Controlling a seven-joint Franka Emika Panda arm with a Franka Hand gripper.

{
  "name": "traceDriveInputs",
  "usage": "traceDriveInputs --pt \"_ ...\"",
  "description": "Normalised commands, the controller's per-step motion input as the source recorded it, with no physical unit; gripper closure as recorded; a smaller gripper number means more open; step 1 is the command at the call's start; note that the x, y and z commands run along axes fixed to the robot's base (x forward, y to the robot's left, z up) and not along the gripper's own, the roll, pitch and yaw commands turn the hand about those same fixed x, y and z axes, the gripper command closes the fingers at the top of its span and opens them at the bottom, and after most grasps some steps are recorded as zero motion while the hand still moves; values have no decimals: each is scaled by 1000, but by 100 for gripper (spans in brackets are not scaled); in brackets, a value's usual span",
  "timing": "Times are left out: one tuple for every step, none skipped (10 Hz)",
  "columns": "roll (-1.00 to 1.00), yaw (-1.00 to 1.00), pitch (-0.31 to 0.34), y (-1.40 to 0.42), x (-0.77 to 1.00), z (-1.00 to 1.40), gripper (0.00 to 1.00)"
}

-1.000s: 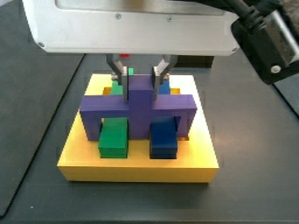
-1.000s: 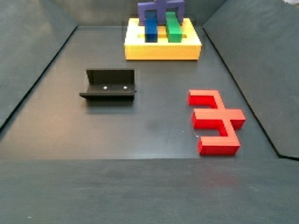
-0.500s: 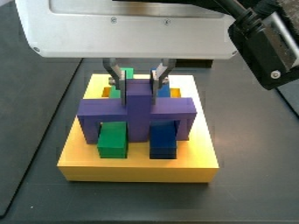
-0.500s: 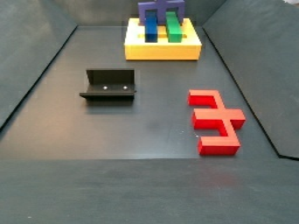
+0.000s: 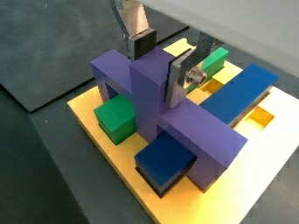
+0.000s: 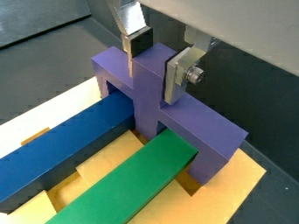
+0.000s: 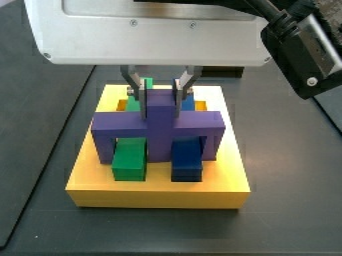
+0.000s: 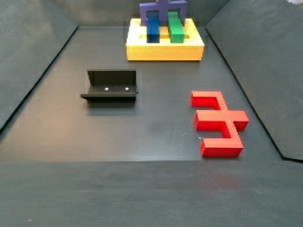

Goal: Pick up the purple object. Move up. Move to above the board. Insert the purple object.
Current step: Insert the purple object.

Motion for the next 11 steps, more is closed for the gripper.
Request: traceDriveInputs --pt "-49 -51 -50 71 260 -437 100" --pt "0 -114 0 20 434 -220 100" --pt "0 -283 43 0 446 -189 100" --pt "0 -303 23 29 391 -206 100" --pt "0 -283 34 14 394 -180 100" --pt "0 -243 46 0 437 -49 100" --pt "-1 -83 -20 3 60 -203 100" --pt "-19 0 -99 0 0 -263 100" --pt "-61 0 -161 0 -14 -317 100" --pt "-111 14 -211 0 -46 -329 100" --pt "-104 26 -221 0 -57 -320 100"
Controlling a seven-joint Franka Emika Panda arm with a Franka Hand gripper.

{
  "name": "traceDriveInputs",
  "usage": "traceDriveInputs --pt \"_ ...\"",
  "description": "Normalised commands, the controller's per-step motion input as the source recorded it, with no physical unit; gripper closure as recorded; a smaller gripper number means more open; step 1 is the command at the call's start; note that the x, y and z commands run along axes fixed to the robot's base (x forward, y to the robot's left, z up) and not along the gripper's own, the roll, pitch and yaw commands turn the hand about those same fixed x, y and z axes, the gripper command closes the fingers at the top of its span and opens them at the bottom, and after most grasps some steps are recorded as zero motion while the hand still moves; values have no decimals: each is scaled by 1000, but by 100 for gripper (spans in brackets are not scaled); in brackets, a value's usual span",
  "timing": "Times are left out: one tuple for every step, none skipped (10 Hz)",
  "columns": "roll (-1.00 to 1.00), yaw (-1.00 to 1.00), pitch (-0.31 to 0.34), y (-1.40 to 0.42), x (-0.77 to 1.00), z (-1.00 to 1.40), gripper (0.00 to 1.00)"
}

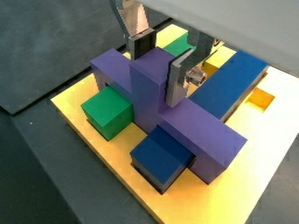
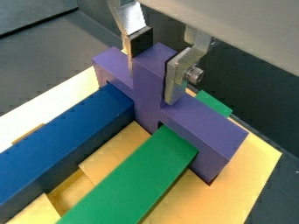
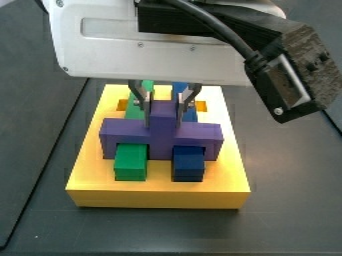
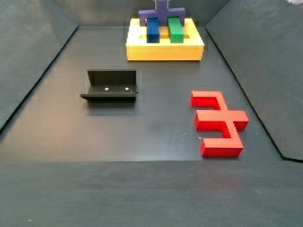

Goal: Pick up the purple object. Move up. Move to above the board. Insert the purple object.
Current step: Insert the purple object.

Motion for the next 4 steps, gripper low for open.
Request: traceDriveInputs --pt "-89 0 -183 0 -29 -257 100" --pt "-90 6 -186 0 -57 -246 100" --pt "-61 0 -157 0 -40 -200 100" --pt "0 0 0 0 0 0 100"
